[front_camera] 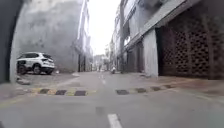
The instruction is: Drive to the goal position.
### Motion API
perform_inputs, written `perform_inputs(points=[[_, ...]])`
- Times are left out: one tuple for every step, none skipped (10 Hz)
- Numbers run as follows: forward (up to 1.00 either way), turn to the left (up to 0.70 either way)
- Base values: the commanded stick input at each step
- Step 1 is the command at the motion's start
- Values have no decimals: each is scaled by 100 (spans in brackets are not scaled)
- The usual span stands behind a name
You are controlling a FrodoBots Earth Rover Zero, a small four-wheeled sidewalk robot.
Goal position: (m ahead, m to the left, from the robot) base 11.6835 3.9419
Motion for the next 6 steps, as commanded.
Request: perform_inputs(points=[[100, 40], [100, 8], [100, 0], [100, 0], [100, 0], [100, 0]])
